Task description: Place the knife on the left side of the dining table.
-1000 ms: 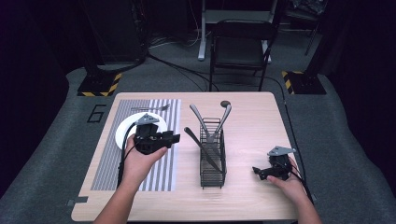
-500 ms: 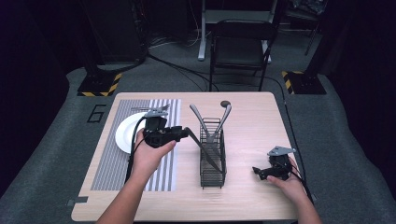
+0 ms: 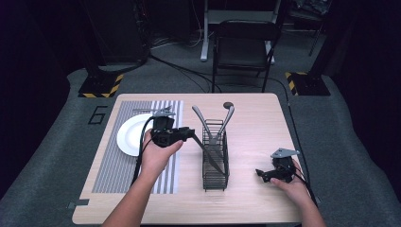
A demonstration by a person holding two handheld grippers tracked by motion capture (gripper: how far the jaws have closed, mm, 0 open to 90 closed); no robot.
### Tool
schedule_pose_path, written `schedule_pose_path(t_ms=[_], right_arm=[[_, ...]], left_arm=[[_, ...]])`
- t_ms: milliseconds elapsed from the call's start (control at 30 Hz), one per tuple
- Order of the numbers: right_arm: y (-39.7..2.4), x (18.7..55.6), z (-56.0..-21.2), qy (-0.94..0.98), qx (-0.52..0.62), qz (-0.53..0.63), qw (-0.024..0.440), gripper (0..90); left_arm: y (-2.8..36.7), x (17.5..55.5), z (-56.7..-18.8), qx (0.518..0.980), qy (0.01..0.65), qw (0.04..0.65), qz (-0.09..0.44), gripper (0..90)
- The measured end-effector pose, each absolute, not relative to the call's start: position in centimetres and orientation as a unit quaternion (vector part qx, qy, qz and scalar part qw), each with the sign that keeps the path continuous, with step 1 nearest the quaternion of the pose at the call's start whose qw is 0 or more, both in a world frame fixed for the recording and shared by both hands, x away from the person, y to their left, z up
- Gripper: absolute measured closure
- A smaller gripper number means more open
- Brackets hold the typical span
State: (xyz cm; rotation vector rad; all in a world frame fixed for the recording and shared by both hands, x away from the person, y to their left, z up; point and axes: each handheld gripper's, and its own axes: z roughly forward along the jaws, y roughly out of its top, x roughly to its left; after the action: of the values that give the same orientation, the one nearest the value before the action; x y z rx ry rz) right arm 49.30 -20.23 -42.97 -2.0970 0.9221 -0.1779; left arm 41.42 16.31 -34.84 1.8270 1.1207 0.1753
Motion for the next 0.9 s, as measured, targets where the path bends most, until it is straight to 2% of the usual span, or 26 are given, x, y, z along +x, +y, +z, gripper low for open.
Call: schedule_pose_path(t_ms=[500, 900], right_arm=[[-20.22, 49.3, -42.97, 0.366, -0.833, -0.071, 0.409, 0.0], [-20.23, 49.3, -42.97, 0.366, -0.833, -0.071, 0.41, 0.0]], left_arm=[[15.66, 41.67, -35.26, 0.743, 0.462, 0.477, 0.076, 75.8], [15.28, 40.97, -34.74, 0.746, 0.451, 0.484, 0.076, 78.2]])
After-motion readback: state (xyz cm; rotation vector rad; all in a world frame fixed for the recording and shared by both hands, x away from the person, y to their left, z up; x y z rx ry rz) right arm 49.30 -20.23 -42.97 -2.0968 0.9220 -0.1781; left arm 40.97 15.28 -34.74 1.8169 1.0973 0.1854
